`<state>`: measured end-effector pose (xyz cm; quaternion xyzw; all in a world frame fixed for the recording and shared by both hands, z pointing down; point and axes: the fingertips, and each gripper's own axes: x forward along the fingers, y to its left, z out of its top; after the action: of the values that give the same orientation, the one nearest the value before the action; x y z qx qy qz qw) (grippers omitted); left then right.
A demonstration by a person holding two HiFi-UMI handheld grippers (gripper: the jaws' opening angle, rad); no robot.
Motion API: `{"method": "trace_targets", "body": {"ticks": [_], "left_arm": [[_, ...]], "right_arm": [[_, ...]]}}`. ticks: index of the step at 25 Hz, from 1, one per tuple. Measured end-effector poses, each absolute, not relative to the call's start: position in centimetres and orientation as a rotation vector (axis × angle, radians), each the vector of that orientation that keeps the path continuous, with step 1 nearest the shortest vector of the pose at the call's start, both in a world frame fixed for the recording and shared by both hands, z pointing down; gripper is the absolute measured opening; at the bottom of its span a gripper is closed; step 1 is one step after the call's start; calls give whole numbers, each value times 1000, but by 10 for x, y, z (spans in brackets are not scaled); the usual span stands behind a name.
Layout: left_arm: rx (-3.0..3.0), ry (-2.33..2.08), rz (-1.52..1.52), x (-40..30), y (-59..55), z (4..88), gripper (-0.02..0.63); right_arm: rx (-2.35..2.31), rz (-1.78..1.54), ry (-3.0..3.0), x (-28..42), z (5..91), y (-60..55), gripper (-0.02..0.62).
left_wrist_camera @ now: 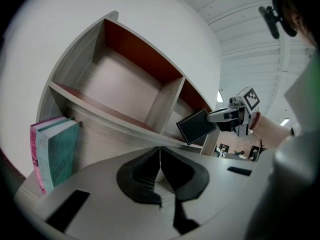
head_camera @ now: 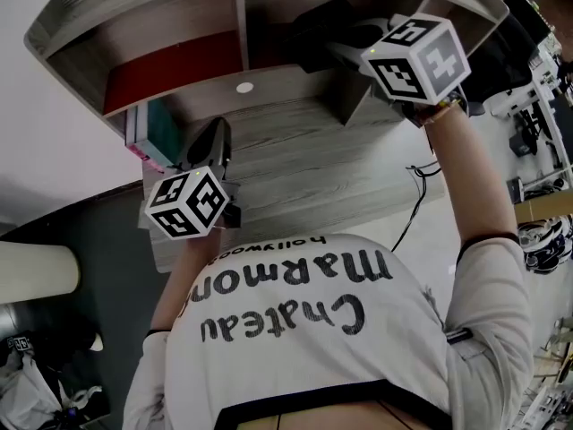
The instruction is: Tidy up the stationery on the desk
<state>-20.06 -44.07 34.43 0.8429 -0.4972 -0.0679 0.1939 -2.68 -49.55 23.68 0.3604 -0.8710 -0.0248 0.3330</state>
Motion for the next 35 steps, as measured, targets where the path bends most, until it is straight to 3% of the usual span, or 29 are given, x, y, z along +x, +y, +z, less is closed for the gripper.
{"method": "trace_targets", "body": {"ticks": [35], "left_arm": [[2282,-1418,-297,-216,-463,354,17]], "right_arm": [[699,-370,-1972,-72,237,-527,69]]}}
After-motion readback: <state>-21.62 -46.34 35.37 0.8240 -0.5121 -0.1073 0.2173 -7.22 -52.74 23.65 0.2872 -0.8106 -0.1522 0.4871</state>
